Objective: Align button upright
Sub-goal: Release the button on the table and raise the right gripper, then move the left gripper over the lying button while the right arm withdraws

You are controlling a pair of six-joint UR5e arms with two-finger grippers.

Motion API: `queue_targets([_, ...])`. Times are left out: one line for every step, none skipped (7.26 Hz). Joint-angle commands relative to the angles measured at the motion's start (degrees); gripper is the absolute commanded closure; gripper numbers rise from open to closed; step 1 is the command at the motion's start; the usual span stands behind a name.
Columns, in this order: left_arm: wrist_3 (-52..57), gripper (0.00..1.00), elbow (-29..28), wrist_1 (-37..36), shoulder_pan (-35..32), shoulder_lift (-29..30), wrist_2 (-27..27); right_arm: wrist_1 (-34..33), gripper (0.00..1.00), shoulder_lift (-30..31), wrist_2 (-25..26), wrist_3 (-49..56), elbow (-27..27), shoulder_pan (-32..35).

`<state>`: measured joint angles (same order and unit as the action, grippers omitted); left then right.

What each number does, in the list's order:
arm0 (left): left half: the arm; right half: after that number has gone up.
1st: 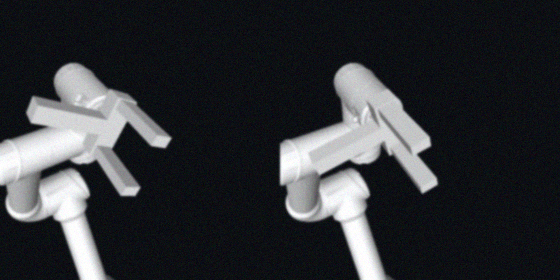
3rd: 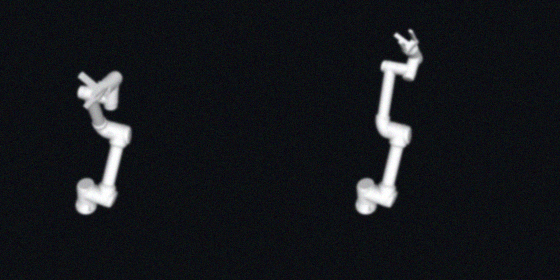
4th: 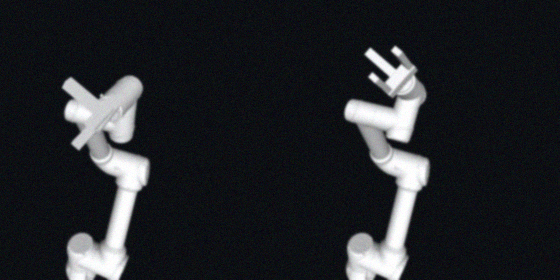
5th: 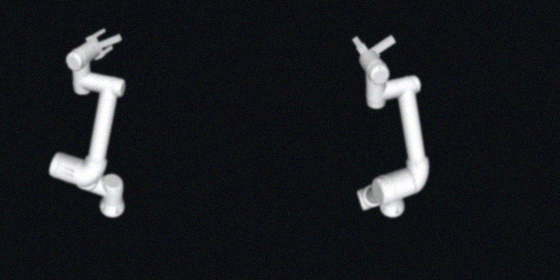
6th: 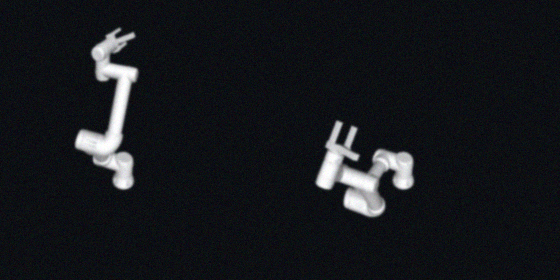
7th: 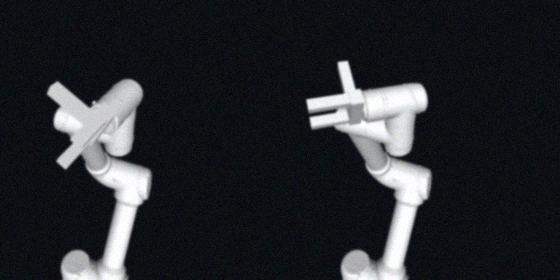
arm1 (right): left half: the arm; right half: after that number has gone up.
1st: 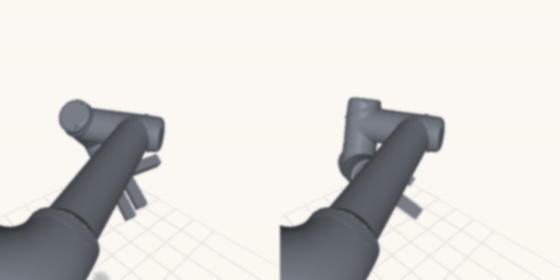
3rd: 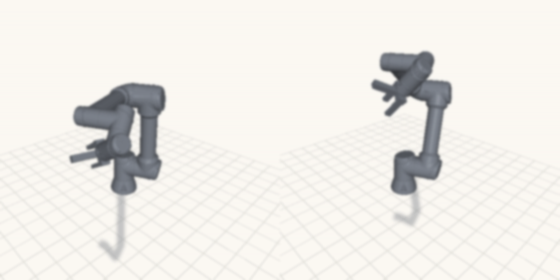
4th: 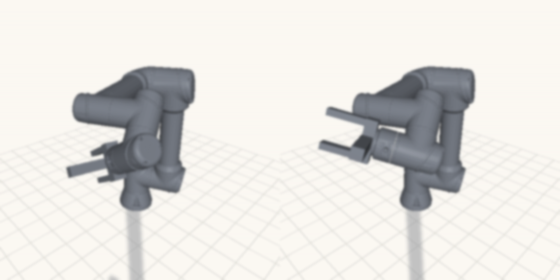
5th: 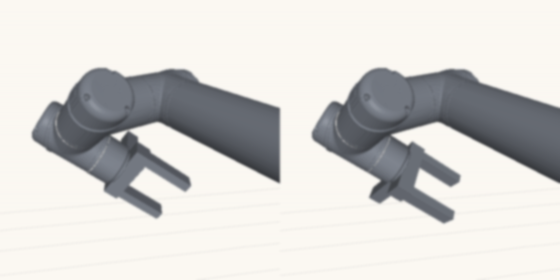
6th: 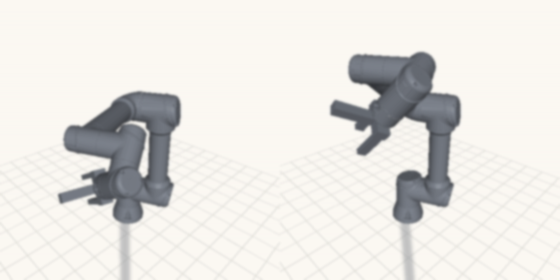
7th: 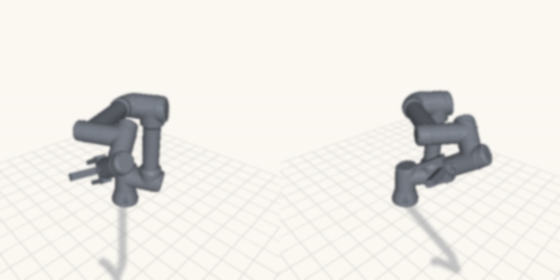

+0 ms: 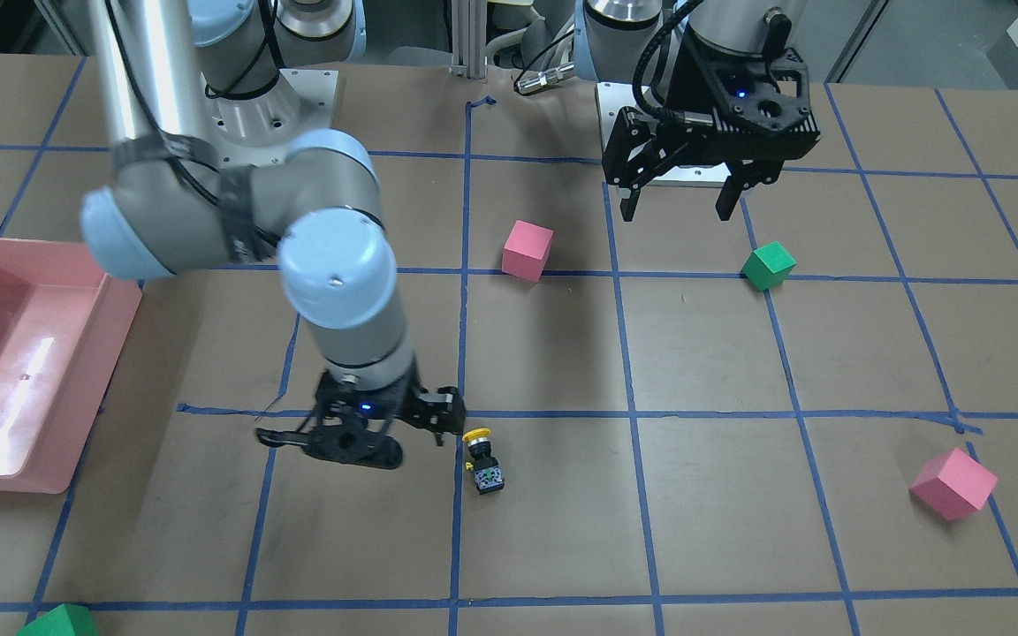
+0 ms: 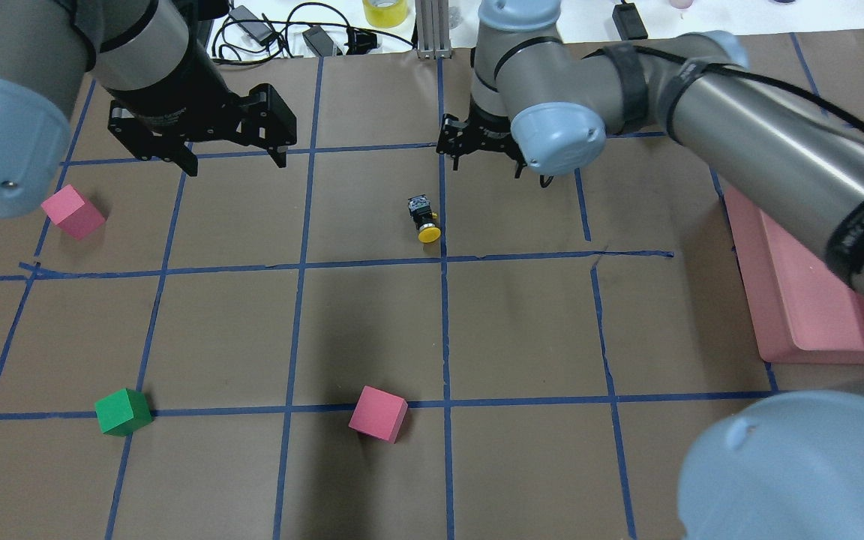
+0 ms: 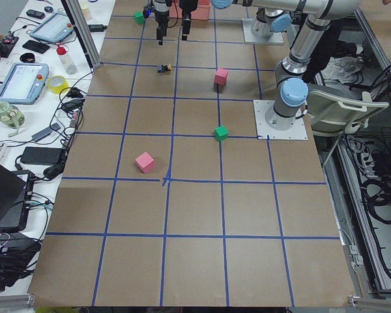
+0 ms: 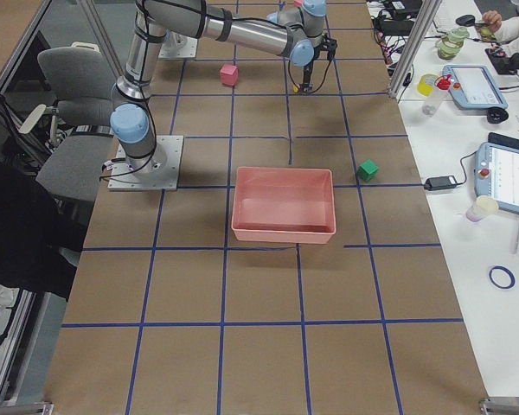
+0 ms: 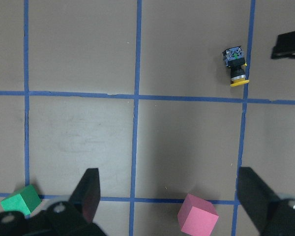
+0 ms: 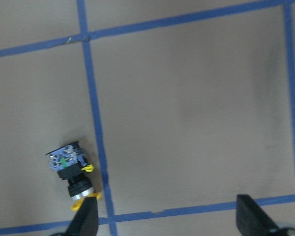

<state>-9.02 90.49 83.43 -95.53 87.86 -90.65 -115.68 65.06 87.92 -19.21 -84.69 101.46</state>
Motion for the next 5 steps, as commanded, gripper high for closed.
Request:
queue_targets([-1.69, 0.00, 1.86, -5.52, -1.58, 1.26, -0.05, 10.31, 0.00, 6.90, 2.25, 9.77, -0.04, -6.24])
queue_targets([-5.18, 0.00, 5.71, -14.95, -3.50, 2.22, -0.14, 16.74, 0.00, 9.80, 6.69, 10.24, -0.04, -8.71])
queue_targets([-6.78, 0.00, 10.10, -25.06, -5.09, 4.32, 0.30, 20.54, 0.00, 11.83, 9.52, 12.33, 0.22, -10.64])
queue_targets([-7.06, 0.00, 13.79, -32.12, -7.02, 6.17, 0.82, 20.32, 0.00, 12.54, 8.94, 15.14, 1.09, -11.27])
queue_targets([-10.37, 0.00, 16.88, -41.85, -9.56, 8.71, -0.22, 20.05, 0.00, 12.55, 9.02, 14.55, 0.75, -11.28])
